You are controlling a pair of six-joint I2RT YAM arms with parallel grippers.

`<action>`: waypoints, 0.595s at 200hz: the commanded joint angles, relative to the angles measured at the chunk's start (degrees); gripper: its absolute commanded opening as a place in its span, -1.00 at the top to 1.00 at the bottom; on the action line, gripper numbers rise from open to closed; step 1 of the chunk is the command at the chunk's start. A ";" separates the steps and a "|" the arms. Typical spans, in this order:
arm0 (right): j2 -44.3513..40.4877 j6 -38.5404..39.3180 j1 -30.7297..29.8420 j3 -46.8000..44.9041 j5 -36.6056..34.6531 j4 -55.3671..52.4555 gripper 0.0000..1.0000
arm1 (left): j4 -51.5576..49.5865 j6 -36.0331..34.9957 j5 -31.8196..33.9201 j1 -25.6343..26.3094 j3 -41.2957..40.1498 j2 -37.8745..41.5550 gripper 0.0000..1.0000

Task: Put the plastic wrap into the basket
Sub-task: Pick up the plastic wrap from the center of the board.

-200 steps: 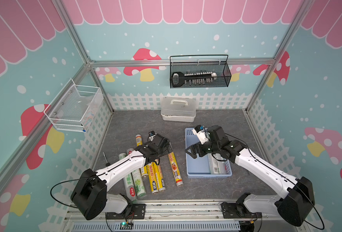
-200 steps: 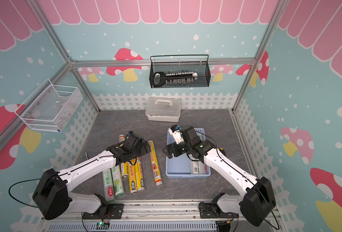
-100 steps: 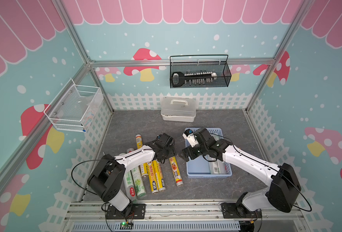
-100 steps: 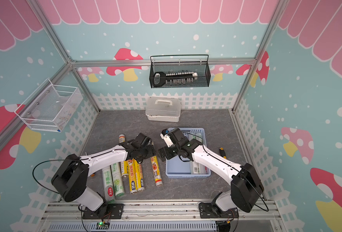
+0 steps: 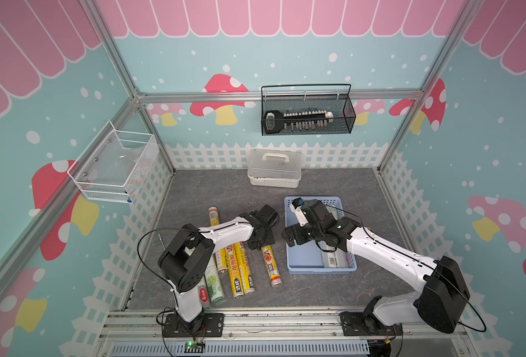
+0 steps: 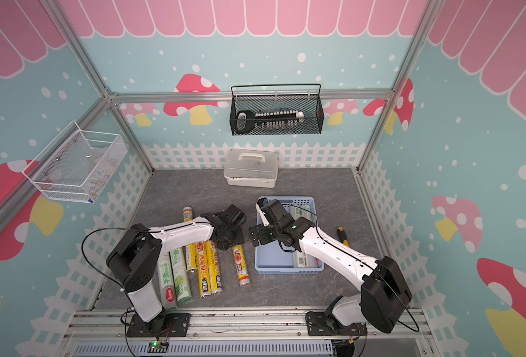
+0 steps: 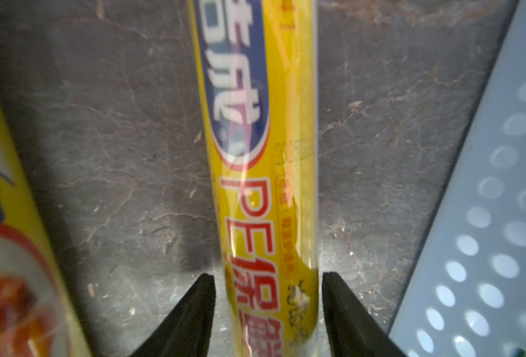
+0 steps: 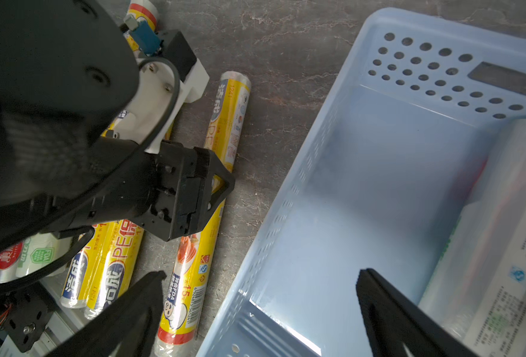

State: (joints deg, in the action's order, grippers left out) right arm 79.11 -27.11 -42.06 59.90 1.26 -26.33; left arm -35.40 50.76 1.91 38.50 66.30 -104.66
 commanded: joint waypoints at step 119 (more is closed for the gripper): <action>-5.15 -0.87 -0.30 -2.59 -7.14 -0.40 -0.99 | -3.92 1.32 2.92 0.38 5.28 2.42 0.55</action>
State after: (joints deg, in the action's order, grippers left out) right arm 76.44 -27.94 -42.06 58.13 -3.57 -26.48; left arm -38.09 51.03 2.87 38.76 69.10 -107.07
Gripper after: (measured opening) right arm 0.995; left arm 0.410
